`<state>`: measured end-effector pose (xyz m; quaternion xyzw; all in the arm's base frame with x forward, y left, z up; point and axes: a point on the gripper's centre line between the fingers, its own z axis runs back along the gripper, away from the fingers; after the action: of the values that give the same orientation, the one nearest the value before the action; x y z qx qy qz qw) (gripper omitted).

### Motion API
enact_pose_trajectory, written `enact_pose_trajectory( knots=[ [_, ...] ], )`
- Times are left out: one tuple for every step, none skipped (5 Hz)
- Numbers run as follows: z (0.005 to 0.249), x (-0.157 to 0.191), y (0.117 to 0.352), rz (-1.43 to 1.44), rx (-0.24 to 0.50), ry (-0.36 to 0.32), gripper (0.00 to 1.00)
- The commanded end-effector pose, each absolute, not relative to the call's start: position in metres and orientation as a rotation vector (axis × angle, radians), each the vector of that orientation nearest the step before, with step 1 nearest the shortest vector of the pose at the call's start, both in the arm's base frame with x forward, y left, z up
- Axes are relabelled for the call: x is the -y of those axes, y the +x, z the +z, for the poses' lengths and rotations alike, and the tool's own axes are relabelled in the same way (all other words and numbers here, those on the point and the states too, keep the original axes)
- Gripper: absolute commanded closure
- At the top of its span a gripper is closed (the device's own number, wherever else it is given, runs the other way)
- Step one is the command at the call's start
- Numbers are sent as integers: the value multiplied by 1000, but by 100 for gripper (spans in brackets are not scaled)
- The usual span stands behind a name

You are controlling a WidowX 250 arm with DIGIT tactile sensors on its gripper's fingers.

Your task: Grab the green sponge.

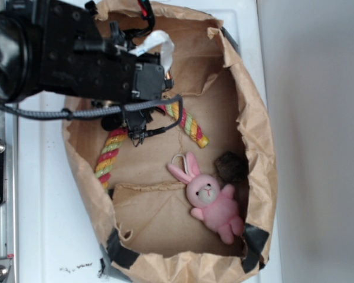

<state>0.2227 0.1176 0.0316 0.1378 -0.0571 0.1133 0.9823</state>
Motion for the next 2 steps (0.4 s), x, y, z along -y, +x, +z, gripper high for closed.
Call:
enact_pose_trajectory(
  knots=[
    [96, -102, 219, 184, 152, 138, 100],
    [122, -83, 220, 135, 170, 95, 100]
  ],
)
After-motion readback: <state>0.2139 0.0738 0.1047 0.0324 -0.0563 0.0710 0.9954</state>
